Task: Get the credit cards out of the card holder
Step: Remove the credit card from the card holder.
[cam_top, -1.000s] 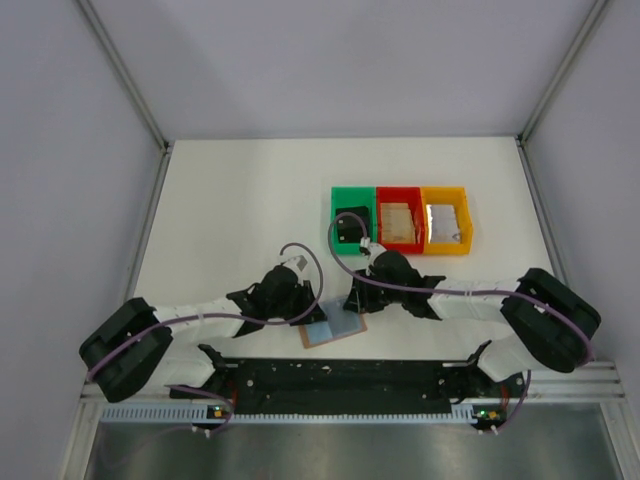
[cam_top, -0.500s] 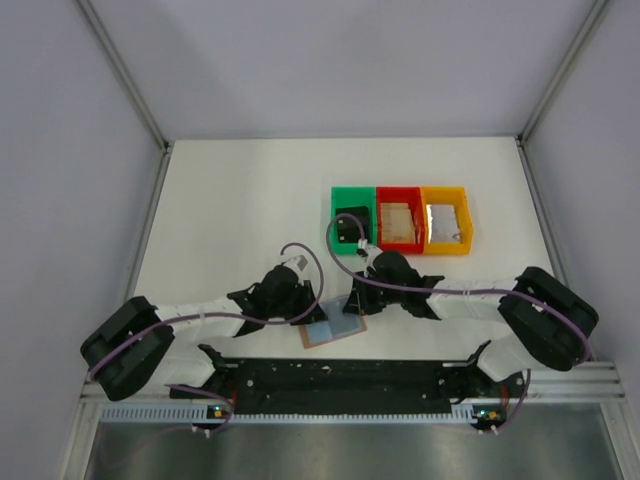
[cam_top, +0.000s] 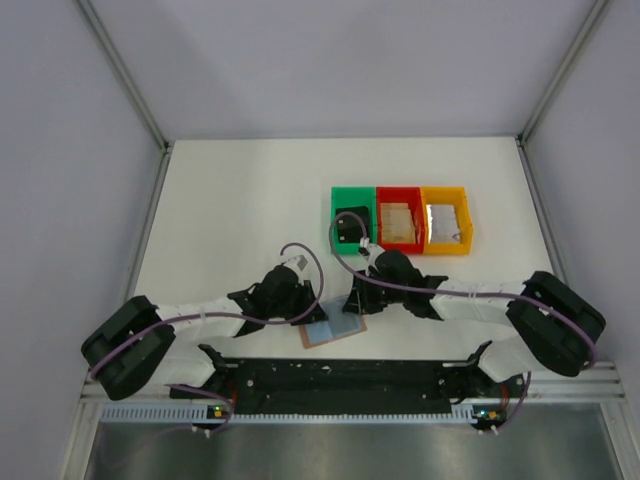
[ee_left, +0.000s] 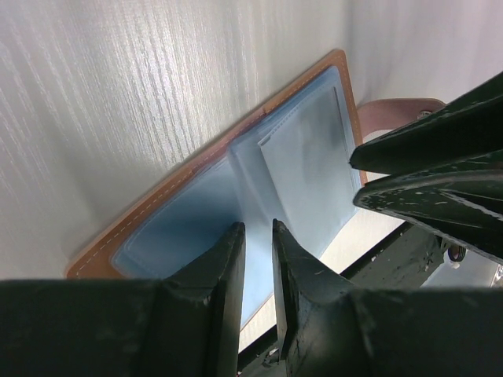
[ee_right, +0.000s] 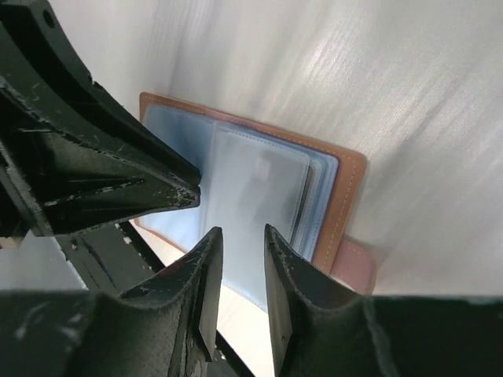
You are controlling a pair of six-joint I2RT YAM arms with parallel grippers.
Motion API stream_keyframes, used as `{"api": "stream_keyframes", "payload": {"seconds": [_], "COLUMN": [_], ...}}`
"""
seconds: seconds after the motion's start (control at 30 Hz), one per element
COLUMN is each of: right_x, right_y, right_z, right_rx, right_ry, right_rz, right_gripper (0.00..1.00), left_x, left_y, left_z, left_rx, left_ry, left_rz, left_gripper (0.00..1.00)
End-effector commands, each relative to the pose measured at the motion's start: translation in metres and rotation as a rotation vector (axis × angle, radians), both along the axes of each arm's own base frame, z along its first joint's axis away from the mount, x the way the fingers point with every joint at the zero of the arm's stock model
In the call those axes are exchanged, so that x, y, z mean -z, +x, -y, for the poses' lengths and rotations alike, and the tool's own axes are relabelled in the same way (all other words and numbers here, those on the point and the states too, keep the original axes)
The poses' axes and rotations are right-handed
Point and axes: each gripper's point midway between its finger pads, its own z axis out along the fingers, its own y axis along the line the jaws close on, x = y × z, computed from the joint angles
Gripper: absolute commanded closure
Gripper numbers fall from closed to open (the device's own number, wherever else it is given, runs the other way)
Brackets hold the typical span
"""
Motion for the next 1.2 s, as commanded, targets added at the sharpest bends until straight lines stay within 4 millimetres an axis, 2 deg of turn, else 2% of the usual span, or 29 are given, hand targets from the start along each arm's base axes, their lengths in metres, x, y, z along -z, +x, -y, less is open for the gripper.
{"api": "stream_keyframes", "payload": {"seconds": [0.0, 0.43, 0.6, 0.93, 1.17], "right_x": [-0.030, -0.008, -0.006, -0.010, -0.013], "right_y": [0.015, 0.012, 0.010, 0.003, 0.000], "right_z": [-0.003, -0.003, -0.007, -0.018, -0.027], "right_rx": [0.023, 0.013, -0.002, -0.036, -0.061], "right_ry": [0.013, -0.022, -0.009, 0.051, 0.098], "right_rz": [0.105, 0.061, 0.044, 0.013, -0.005], "right_gripper": [0.72, 0.71, 0.72, 0.83, 0.84], "left_x": [0.005, 0.006, 0.006, 0.007, 0.006], "left_y": [0.000, -0.001, -0.001, -0.003, -0.003], "left_z": [-0.005, -0.005, -0.004, -0.002, -0.001], "left_rx": [-0.012, -0.009, -0.006, 0.000, 0.000], "left_ry": [0.020, 0.021, 0.016, 0.009, 0.001], "left_rz": [0.007, 0.001, -0.002, -0.009, -0.009], "left_gripper": [0.75, 0.75, 0.75, 0.75, 0.75]}}
